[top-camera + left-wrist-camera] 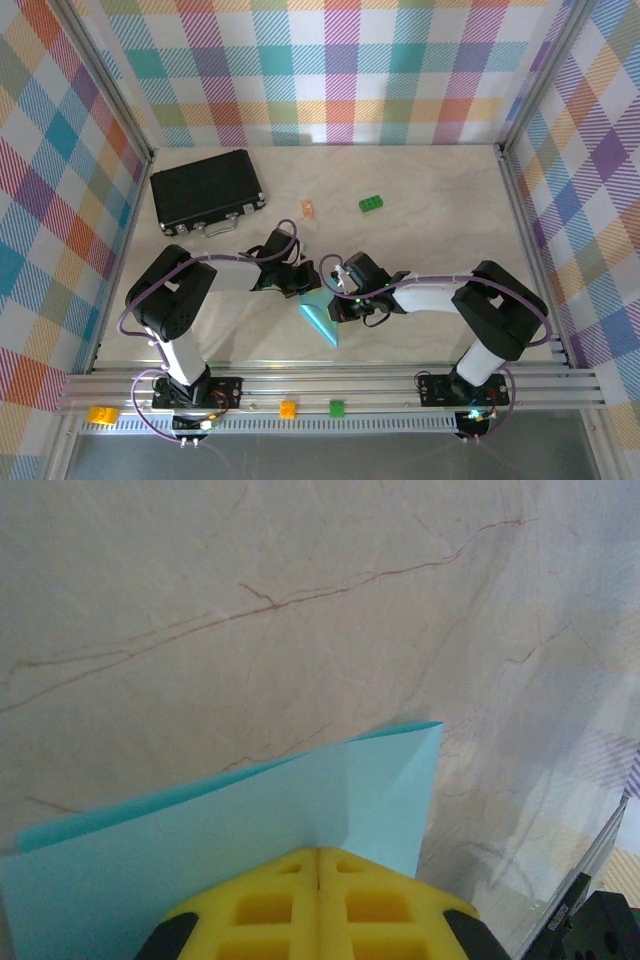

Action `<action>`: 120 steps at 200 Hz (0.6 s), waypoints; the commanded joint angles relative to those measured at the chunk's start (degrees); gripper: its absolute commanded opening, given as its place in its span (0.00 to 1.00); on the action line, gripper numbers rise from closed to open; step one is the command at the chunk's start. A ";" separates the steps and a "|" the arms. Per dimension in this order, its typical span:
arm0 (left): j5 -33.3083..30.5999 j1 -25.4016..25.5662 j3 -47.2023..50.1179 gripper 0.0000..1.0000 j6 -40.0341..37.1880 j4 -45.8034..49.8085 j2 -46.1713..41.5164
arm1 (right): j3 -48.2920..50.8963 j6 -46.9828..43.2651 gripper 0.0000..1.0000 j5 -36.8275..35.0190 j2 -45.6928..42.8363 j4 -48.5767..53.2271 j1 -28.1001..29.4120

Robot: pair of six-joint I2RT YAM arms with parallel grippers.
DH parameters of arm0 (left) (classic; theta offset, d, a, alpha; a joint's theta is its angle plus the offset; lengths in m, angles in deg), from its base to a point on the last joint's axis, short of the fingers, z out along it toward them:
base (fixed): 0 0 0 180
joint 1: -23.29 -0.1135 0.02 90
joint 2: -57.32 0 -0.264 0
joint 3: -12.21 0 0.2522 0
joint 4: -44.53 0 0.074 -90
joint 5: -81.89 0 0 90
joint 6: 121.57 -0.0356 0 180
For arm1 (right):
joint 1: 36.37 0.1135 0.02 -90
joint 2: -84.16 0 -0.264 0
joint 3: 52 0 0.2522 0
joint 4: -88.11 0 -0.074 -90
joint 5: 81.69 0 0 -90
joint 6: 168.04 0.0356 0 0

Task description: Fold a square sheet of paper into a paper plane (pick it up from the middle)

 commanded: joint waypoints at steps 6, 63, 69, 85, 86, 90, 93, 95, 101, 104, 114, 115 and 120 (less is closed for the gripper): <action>-1.58 -0.25 2.23 0.00 0.54 5.09 -0.20 | -0.97 0.39 0.00 2.58 1.10 -0.86 -0.21; -1.92 -0.25 2.37 0.00 0.24 5.64 -0.22 | -1.95 0.15 0.00 0.71 1.73 0.64 -0.28; -1.96 -0.25 2.37 0.00 0.32 5.48 -0.21 | -1.97 0.13 0.00 0.70 1.73 0.79 -0.22; -1.97 -0.25 2.58 0.00 0.46 5.10 -0.19 | -1.96 0.00 0.00 0.45 1.56 1.14 -0.20; -1.99 -0.25 2.63 0.00 0.48 5.06 -0.22 | -1.98 -0.02 0.00 0.44 1.56 1.11 -0.16; -1.97 -0.25 2.63 0.00 0.58 4.94 -0.19 | -1.85 0.04 0.00 0.44 1.48 1.14 -0.22; -1.98 -0.25 2.62 0.00 0.58 4.93 -0.23 | -1.84 0.01 0.00 0.48 1.39 1.16 -0.22; -2.00 -0.25 2.62 0.00 0.64 4.88 -0.20 | -1.87 -0.03 0.00 0.52 1.38 1.21 -0.20; -2.08 -0.25 2.75 0.00 0.65 4.92 -0.17 | -1.84 0.02 0.00 0.61 1.24 1.47 -0.18; -2.10 -0.25 2.69 0.00 0.63 4.88 -0.19 | -1.80 -0.02 0.00 0.69 1.17 1.49 -0.24; -2.01 -0.25 2.72 0.00 0.66 4.84 -0.27 | -1.45 0.13 0.00 0.79 0.79 1.68 -0.21; -2.06 -0.25 2.74 0.00 0.67 4.84 -0.30 | -1.46 0.17 0.00 0.79 0.69 1.69 -0.21; -2.05 -0.25 2.73 0.00 0.62 4.82 -0.28 | -1.34 0.22 0.00 0.86 0.45 1.83 -0.22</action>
